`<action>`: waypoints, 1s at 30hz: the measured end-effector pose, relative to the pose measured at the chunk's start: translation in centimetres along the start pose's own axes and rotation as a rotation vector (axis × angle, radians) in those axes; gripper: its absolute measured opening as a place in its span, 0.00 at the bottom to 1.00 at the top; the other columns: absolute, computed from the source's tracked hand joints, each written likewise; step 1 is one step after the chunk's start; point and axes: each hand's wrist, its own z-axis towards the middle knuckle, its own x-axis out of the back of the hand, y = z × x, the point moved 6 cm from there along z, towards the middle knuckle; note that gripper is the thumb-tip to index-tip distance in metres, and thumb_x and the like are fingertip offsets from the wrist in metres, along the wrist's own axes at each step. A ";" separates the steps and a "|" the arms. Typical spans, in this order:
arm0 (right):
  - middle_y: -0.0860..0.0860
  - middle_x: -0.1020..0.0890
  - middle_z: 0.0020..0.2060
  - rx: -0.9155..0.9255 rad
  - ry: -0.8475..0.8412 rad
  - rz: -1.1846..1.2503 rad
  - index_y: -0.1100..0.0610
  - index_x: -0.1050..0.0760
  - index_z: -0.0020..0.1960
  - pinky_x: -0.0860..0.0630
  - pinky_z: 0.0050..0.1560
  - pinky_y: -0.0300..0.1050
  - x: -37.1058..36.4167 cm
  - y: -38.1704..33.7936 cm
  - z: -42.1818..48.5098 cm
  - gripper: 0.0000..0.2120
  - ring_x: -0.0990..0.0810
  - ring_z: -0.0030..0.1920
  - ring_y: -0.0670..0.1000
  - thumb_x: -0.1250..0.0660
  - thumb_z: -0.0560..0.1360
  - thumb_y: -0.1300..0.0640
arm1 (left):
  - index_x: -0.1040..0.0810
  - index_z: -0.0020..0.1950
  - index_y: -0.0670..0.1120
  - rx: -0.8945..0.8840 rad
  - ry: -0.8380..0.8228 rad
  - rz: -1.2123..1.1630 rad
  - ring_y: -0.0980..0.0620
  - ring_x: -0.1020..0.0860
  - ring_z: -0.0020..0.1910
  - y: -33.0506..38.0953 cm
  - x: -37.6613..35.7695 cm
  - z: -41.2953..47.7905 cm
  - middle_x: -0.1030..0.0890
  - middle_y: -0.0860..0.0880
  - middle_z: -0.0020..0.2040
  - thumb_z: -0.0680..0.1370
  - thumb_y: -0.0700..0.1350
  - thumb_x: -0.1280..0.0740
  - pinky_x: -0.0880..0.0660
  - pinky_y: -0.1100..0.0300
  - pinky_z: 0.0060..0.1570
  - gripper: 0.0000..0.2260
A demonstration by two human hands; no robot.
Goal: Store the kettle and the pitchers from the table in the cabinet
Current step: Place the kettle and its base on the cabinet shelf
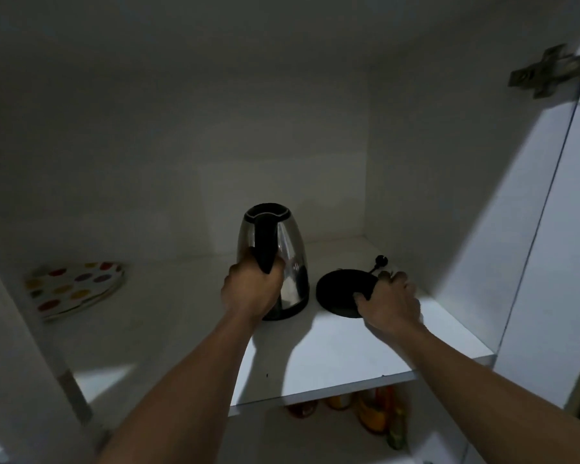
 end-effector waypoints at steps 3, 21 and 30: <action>0.57 0.27 0.63 0.249 -0.022 -0.099 0.55 0.29 0.65 0.25 0.58 0.57 -2.1 -0.8 -1.7 0.26 0.32 0.63 0.61 0.38 0.74 0.39 | 0.26 0.48 0.45 -0.027 0.077 -0.012 0.40 0.22 0.38 0.1 -0.4 -0.4 0.26 0.48 0.34 0.77 0.59 0.37 0.30 0.56 0.38 0.17; 0.57 0.31 0.72 0.187 -0.157 -0.007 0.57 0.26 0.68 0.26 0.59 0.55 -7.3 -5.3 10.4 0.18 0.40 0.73 0.64 0.38 0.81 0.50 | 0.27 0.65 0.45 0.016 0.060 0.029 0.34 0.21 0.56 1.8 -6.2 6.3 0.19 0.39 0.54 0.80 0.61 0.38 0.31 0.52 0.48 0.23; 0.57 0.31 0.72 0.212 -0.136 0.020 0.59 0.26 0.67 0.27 0.62 0.54 -10.1 -6.8 15.7 0.16 0.37 0.73 0.61 0.41 0.82 0.57 | 0.26 0.62 0.48 0.078 0.040 0.048 0.37 0.20 0.51 1.2 -7.8 9.8 0.24 0.47 0.44 0.80 0.62 0.40 0.26 0.51 0.48 0.21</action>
